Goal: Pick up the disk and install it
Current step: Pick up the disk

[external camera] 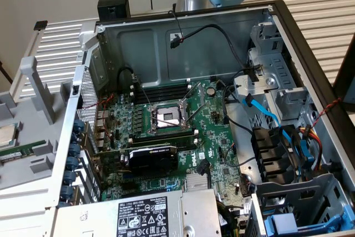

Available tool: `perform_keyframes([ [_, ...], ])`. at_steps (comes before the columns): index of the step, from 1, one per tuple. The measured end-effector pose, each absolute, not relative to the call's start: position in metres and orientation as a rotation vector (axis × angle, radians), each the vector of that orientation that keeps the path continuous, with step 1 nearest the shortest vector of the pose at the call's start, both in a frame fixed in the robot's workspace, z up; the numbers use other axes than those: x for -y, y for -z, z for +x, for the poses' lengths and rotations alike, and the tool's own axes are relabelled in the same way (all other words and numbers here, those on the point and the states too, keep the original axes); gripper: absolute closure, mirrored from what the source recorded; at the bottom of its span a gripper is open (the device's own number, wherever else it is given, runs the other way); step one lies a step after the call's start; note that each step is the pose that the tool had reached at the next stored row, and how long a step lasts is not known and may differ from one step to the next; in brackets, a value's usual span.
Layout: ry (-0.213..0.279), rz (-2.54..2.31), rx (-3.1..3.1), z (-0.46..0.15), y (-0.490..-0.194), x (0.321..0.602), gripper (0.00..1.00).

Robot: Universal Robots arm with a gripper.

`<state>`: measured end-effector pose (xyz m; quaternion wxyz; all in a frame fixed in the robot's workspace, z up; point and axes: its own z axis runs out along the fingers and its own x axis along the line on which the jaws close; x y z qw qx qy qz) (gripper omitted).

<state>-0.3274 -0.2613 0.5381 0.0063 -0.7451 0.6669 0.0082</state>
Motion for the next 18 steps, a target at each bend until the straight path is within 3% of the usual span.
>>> perform_keyframes([
  [18, -0.024, -2.331, -2.086, -0.304, -0.541, 0.276, 0.64],
])
